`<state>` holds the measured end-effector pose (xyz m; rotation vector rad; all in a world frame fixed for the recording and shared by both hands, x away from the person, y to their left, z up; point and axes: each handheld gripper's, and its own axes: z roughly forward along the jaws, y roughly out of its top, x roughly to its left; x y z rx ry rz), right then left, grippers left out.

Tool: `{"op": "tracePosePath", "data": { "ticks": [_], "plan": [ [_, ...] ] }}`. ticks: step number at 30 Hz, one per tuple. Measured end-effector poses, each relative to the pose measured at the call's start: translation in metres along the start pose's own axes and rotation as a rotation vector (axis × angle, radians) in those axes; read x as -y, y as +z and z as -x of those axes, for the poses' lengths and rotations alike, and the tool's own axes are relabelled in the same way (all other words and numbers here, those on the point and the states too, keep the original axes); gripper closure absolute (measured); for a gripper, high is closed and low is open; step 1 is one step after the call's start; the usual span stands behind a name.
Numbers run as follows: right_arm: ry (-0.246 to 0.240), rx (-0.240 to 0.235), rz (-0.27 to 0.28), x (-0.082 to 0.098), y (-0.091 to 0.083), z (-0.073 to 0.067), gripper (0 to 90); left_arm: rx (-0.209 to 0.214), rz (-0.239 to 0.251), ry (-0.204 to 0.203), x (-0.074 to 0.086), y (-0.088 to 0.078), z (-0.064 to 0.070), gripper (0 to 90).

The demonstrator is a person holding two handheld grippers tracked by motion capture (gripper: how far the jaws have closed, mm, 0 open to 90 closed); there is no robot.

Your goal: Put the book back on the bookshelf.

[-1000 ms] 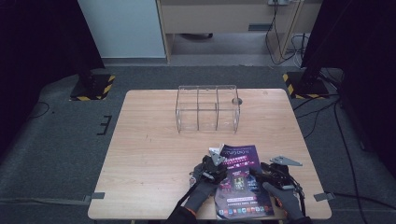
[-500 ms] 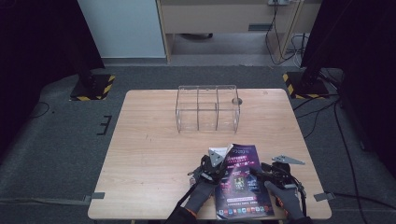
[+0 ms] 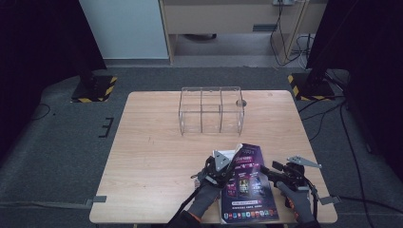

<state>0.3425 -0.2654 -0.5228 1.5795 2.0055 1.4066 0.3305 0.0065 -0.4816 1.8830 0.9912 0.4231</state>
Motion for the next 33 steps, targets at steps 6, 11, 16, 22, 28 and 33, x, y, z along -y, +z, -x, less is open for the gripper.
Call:
{"op": "tracePosePath", "data": {
  "ticks": [6, 11, 16, 22, 28, 33],
  "plan": [
    [-0.004, -0.044, -0.013, -0.003, 0.0, -0.001, 28.6, 0.012, 0.03, 0.019, -0.006, -0.009, 0.003, 86.8],
    [0.001, -0.075, -0.027, -0.005, 0.002, 0.0, 28.4, 0.011, 0.054, 0.036, -0.008, -0.015, 0.005, 86.8],
    [-0.006, -0.106, -0.029, -0.009, 0.003, 0.002, 26.8, 0.01, 0.075, 0.044, -0.011, -0.022, 0.004, 86.8],
    [-0.028, -0.14, -0.048, -0.012, 0.012, 0.002, 25.5, 0.007, 0.096, 0.056, -0.013, -0.029, 0.002, 86.8],
    [-0.051, -0.166, -0.08, -0.013, 0.023, -0.003, 25.2, 0.009, 0.111, 0.058, -0.015, -0.035, 0.001, 86.9],
    [-0.035, -0.209, -0.089, -0.013, 0.03, -0.003, 24.8, 0.006, 0.117, 0.059, -0.015, -0.037, 0.0, 86.9]
  ]
}}
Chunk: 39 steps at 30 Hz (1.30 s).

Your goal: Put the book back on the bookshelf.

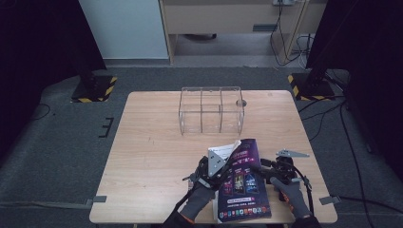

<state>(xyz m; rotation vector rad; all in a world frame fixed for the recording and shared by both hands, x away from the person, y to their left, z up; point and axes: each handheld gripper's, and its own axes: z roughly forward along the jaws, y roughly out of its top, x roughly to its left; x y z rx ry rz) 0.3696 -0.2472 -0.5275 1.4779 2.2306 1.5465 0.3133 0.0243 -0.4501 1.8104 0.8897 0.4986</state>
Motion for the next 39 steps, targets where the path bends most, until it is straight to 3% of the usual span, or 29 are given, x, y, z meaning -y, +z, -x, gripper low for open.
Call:
{"op": "tracePosePath", "data": {
  "ticks": [4, 18, 30, 39],
  "plan": [
    [0.021, -0.048, -0.011, 0.0, 0.004, 0.001, 24.9, -0.001, 0.005, 0.001, 0.0, -0.001, 0.0, 86.9],
    [0.051, -0.122, -0.071, 0.001, 0.011, -0.006, 30.6, 0.002, 0.006, 0.003, 0.001, 0.0, 0.0, 86.8],
    [0.069, -0.104, -0.083, -0.001, 0.008, -0.013, 53.2, 0.0, 0.022, -0.024, 0.003, -0.005, -0.009, 86.8],
    [0.145, -0.137, -0.057, -0.004, 0.001, -0.013, 70.3, -0.001, 0.027, -0.044, 0.005, -0.006, -0.015, 86.6]
  ]
}}
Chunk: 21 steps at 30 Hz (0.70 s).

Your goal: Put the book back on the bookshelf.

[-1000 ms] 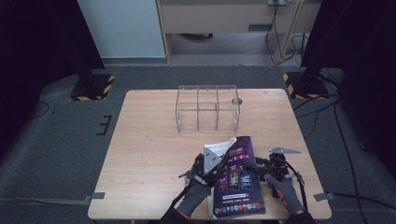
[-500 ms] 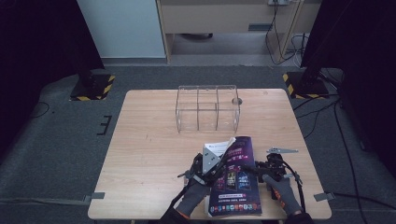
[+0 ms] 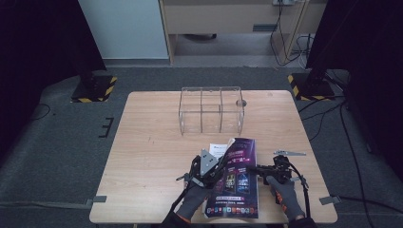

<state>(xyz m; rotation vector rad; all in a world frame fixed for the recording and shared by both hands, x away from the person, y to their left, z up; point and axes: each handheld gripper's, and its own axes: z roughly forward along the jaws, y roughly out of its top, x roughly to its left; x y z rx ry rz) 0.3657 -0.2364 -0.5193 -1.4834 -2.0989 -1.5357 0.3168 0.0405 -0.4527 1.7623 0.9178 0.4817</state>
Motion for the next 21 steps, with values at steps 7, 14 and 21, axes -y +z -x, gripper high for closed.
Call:
{"op": "tracePosePath", "data": {
  "ticks": [7, 14, 21],
  "plan": [
    [0.014, -0.006, -0.008, -0.001, -0.003, -0.002, 74.4, -0.008, -0.024, -0.002, 0.002, 0.001, -0.007, 86.5],
    [0.023, 0.006, 0.001, -0.002, -0.005, -0.011, 78.9, -0.03, -0.045, -0.027, 0.009, 0.001, -0.018, 85.6],
    [0.004, 0.0, 0.063, -0.006, -0.014, -0.024, 82.8, -0.028, -0.05, -0.047, 0.016, -0.004, -0.029, 82.0]
  ]
}}
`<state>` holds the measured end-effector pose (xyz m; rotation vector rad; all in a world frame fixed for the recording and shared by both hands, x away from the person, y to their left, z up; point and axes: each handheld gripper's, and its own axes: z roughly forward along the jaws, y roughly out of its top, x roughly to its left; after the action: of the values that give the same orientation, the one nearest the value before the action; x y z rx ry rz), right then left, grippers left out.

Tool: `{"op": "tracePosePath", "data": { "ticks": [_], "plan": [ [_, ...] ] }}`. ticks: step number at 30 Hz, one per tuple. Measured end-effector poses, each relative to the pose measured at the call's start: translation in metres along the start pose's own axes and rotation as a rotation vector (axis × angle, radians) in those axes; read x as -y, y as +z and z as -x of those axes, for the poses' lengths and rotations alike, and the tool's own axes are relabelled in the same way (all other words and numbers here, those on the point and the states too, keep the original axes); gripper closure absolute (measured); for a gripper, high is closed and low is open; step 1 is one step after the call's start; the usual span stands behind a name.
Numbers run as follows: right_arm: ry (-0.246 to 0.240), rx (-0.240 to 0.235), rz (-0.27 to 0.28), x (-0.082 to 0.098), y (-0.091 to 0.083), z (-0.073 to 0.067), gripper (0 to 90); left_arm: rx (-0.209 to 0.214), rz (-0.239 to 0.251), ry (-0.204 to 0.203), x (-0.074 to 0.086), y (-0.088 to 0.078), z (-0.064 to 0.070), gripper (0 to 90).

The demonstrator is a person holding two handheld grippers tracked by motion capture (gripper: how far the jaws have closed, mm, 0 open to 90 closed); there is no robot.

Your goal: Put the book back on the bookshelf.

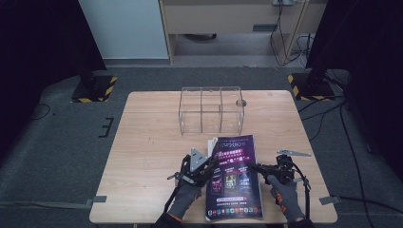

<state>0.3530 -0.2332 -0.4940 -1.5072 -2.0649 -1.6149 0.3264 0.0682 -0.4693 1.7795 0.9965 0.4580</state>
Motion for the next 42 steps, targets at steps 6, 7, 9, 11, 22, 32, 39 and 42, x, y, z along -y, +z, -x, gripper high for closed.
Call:
{"op": "tracePosePath", "data": {
  "ticks": [6, 7, 9, 11, 22, 32, 39, 42],
  "plan": [
    [-0.016, 0.001, 0.017, -0.003, -0.005, -0.005, 83.1, 0.013, -0.007, -0.017, 0.004, -0.004, -0.009, 78.5],
    [-0.024, 0.002, 0.024, -0.003, -0.005, -0.006, 83.1, 0.015, -0.011, -0.017, 0.004, -0.004, -0.01, 77.4],
    [-0.031, -0.001, 0.031, -0.005, -0.007, -0.009, 83.1, 0.009, -0.015, -0.019, 0.004, -0.007, -0.013, 75.1],
    [-0.036, -0.003, 0.042, -0.006, -0.008, -0.012, 83.2, -0.002, -0.031, -0.014, 0.003, -0.009, -0.016, 71.9],
    [-0.059, 0.015, 0.132, -0.017, -0.028, -0.023, 83.2, -0.095, -0.054, -0.025, 0.004, -0.035, -0.048, 56.9],
    [-0.123, 0.037, 0.184, -0.034, -0.037, -0.041, 83.2, -0.233, -0.131, -0.063, 0.025, -0.059, -0.089, 45.5],
    [-0.148, 0.042, 0.216, -0.046, -0.039, -0.051, 83.2, -0.305, -0.178, -0.119, 0.042, -0.074, -0.114, 37.2],
    [-0.155, 0.046, 0.225, -0.05, -0.039, -0.054, 83.2, -0.332, -0.196, -0.134, 0.051, -0.076, -0.123, 34.8]
  ]
}}
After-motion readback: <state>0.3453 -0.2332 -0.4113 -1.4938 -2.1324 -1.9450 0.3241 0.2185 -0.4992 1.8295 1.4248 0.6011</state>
